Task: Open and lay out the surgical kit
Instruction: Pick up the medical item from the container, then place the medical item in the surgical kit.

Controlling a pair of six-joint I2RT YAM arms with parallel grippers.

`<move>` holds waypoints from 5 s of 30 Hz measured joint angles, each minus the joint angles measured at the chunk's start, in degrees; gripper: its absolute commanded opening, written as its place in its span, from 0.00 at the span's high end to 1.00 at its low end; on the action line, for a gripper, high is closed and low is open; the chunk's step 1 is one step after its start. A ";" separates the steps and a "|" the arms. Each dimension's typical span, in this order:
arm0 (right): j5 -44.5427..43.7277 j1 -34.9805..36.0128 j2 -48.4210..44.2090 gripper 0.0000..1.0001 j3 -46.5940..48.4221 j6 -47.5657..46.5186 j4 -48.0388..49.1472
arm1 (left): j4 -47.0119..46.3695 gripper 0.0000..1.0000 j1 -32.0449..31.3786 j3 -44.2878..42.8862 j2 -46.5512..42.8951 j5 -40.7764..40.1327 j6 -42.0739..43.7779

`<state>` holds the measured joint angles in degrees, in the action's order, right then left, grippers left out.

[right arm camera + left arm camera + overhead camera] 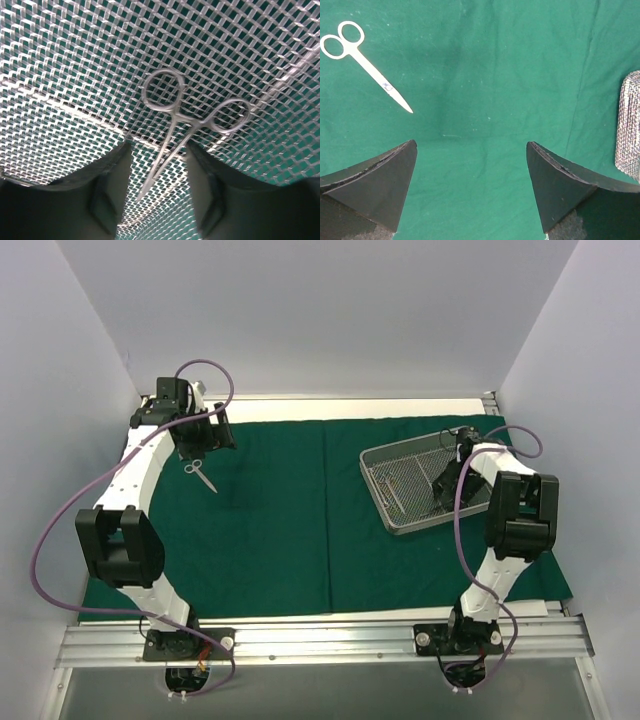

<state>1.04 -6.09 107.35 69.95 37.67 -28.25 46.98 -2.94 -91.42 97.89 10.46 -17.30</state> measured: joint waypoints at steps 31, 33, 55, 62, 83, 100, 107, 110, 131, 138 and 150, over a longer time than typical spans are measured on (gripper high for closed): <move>18.23 5.73 -0.13 1.00 15.89 -12.48 0.85 | -14.05 0.19 -5.03 5.84 -0.17 22.71 -5.35; 22.32 9.27 -0.55 1.00 16.98 -12.63 3.58 | -17.33 0.24 -5.90 6.82 -0.17 26.56 -7.15; 53.90 25.49 -2.91 1.00 23.52 1.40 30.91 | -56.30 0.29 -11.80 20.70 -4.50 45.38 -24.20; 56.94 27.21 -2.91 1.00 22.14 4.94 35.06 | -74.23 0.38 -13.46 26.21 -4.57 48.72 -32.81; 60.98 28.48 -2.91 1.00 20.90 8.94 38.99 | -106.47 0.50 -13.68 28.92 1.81 53.22 -54.23; 62.40 28.94 -2.89 0.65 20.85 10.73 43.36 | -111.12 0.98 -14.12 27.52 4.70 54.97 -60.30; 56.50 28.17 -2.10 0.11 26.12 4.09 28.83 | -91.82 0.98 -10.64 27.41 2.62 51.34 -48.41; 45.88 26.43 -1.11 0.10 32.98 -1.14 17.11 | -70.03 0.98 -7.10 26.03 -1.88 43.91 -36.11; 14.12 18.45 0.46 0.10 31.82 -11.37 -10.05 | -4.94 0.98 1.18 17.14 0.00 -21.20 -17.14; 13.97 17.29 0.46 0.11 31.65 -12.28 -10.32 | -2.95 0.98 6.01 15.34 7.39 -22.91 -18.18; 13.94 15.06 0.50 0.11 30.64 -12.37 -10.36 | -0.46 0.98 7.98 6.56 17.00 -23.21 -19.54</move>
<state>14.98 8.97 107.85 100.60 25.30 -38.61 46.52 5.04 -84.86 114.89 -12.75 -36.84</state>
